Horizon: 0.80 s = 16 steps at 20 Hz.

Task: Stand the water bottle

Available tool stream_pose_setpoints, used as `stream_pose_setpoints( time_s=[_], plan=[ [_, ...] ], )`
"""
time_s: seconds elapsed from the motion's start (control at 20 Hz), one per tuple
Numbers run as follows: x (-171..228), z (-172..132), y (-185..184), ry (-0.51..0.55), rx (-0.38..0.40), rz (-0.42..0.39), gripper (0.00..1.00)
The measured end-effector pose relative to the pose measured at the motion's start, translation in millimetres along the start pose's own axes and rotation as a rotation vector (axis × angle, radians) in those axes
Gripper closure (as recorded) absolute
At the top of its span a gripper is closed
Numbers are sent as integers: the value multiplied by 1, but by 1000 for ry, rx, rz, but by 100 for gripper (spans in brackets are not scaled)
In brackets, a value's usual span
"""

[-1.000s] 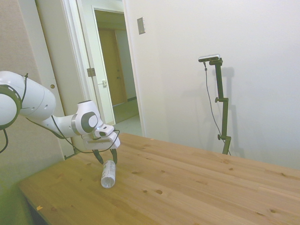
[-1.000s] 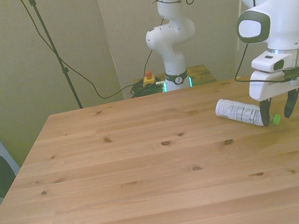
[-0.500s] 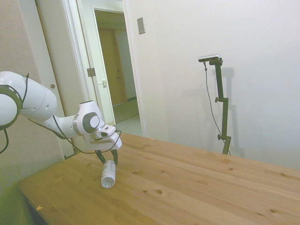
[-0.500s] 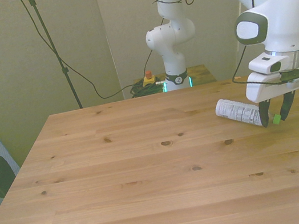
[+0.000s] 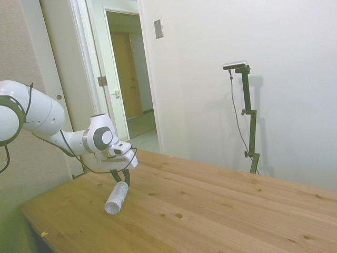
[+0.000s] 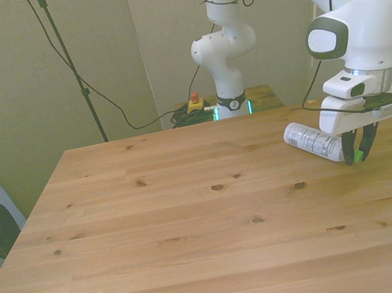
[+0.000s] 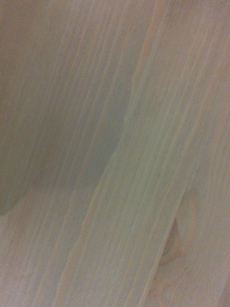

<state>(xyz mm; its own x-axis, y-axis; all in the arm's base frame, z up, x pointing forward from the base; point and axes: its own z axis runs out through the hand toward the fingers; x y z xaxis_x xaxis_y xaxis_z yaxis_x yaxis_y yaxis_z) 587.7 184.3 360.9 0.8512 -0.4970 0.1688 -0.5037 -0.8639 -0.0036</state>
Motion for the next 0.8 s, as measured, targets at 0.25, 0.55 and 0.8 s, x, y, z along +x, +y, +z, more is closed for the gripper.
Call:
stream_pose_setpoints(
  time_s=[0.25, 0.55, 0.8],
  plan=[
    [14, -11, 2, 17, 19, 36, 100],
    [31, -60, 1, 77, 101, 195, 100],
    [42, -117, 12, 215, 181, 351, 100]
  ],
)
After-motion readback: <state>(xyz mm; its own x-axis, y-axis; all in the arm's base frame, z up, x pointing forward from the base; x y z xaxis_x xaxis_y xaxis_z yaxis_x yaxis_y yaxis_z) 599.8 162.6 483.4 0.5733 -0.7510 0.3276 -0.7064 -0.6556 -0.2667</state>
